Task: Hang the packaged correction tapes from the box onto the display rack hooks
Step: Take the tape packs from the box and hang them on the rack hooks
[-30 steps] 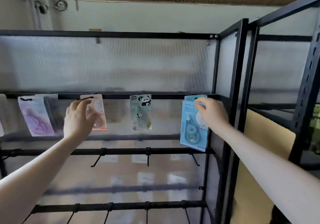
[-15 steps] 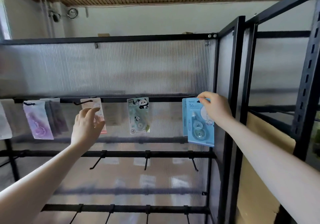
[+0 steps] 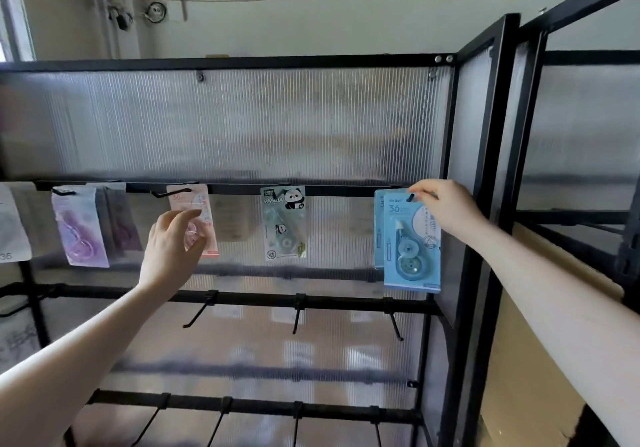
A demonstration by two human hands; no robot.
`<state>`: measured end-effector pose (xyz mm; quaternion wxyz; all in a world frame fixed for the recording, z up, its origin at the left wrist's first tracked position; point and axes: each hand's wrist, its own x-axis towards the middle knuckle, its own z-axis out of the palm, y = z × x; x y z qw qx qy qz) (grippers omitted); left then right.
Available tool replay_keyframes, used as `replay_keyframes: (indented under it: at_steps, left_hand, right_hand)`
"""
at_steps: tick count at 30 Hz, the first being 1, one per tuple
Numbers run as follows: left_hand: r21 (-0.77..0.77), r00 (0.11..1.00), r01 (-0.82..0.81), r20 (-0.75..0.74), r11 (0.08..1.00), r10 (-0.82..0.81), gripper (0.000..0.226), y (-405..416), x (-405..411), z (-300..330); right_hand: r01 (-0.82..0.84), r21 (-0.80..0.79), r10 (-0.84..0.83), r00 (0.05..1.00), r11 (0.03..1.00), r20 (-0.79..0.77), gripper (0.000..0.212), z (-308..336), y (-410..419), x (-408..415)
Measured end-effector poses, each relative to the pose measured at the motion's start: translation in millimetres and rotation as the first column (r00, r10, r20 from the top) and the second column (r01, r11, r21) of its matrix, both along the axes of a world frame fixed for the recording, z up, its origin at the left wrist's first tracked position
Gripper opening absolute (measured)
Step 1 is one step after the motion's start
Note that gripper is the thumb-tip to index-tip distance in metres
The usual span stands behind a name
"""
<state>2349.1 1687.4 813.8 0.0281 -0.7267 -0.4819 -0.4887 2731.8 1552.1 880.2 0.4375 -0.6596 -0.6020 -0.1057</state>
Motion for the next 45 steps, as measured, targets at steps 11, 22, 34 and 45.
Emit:
replay_keyframes:
  at_steps: [11,22,34,45]
  left_hand:
    - [-0.024,1.000,-0.005,-0.031,1.000,0.005,0.048,10,10,-8]
    - [-0.039,0.999,-0.019,-0.041,0.999,0.017,0.048,17,9,-14]
    - [-0.065,0.999,-0.006,-0.040,0.998,0.003,0.051,26,9,-19]
    - [-0.095,1.000,0.003,-0.010,0.995,-0.004,0.051,26,7,-25]
  right_hand:
    - [0.210,-0.100,-0.174,0.941,0.973,0.291,0.037,-2,34,11]
    - [0.190,-0.182,-0.130,0.944,0.965,0.302,0.027,4,44,15]
    - [0.231,-0.160,-0.175,0.937,0.960,0.302,0.028,0,49,11]
    - [0.331,-0.064,-0.312,0.927,0.941,0.211,0.028,-9,39,12]
